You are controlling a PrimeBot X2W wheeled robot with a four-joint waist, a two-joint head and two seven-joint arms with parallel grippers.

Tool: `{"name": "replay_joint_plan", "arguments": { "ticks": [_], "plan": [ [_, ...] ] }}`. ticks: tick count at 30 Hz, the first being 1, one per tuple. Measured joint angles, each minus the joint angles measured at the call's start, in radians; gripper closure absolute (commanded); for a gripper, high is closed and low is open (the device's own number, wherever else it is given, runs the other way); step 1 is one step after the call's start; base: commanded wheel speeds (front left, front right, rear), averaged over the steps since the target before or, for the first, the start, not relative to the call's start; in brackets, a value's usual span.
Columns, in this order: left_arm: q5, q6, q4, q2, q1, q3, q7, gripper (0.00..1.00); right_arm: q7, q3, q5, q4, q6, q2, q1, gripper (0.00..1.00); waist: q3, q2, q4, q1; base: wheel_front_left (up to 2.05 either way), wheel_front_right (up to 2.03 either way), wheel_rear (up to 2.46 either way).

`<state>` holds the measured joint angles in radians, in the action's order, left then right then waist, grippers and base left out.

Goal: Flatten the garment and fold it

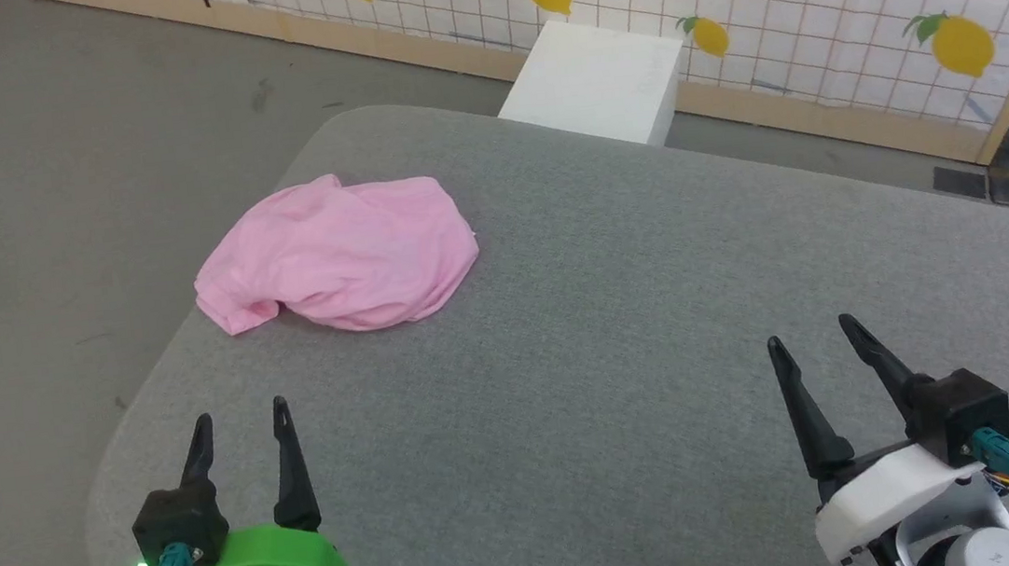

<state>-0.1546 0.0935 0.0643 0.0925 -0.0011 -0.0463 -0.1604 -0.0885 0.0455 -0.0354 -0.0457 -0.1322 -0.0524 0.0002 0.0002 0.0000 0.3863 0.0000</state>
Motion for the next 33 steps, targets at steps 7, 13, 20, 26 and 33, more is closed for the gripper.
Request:
{"name": "replay_joint_plan", "arguments": {
  "ticks": [7, 13, 20, 26, 33],
  "plan": [
    [-0.014, 0.011, 0.007, 0.002, 0.0, -0.004, -0.014, 0.0, -0.008, 0.006, -0.003, -0.003, 0.0, 0.0, -0.001, 0.0, 0.002, 0.0, 0.032, 0.0, 0.0, 0.0, 0.0],
    [-0.023, 0.022, 0.009, 0.003, 0.0, -0.009, -0.027, 0.0, -0.01, 0.009, -0.01, -0.007, 0.0, 0.0, -0.002, 0.0, 0.001, 0.0, 0.058, 0.0, 0.0, 0.0, 0.0],
    [-0.046, 0.032, 0.02, 0.007, 0.0, -0.013, -0.041, 0.0, -0.018, 0.012, -0.01, -0.007, 0.0, 0.0, -0.003, 0.0, 0.002, 0.0, 0.089, 0.0, 0.0, 0.0, 0.0],
    [-0.06, 0.04, 0.027, 0.009, 0.0, -0.018, -0.053, 0.0, -0.018, 0.016, -0.01, -0.009, 0.0, 0.0, -0.008, 0.0, 0.004, 0.0, 0.115, 0.0, 0.0, 0.0, 0.0],
    [-0.076, 0.049, 0.041, 0.013, 0.0, -0.027, -0.067, 0.0, -0.026, 0.023, -0.015, -0.011, 0.0, 0.001, -0.008, 0.0, 0.0, 0.0, 0.149, 0.0, 0.0, 0.0, 0.0]
  ]
}}
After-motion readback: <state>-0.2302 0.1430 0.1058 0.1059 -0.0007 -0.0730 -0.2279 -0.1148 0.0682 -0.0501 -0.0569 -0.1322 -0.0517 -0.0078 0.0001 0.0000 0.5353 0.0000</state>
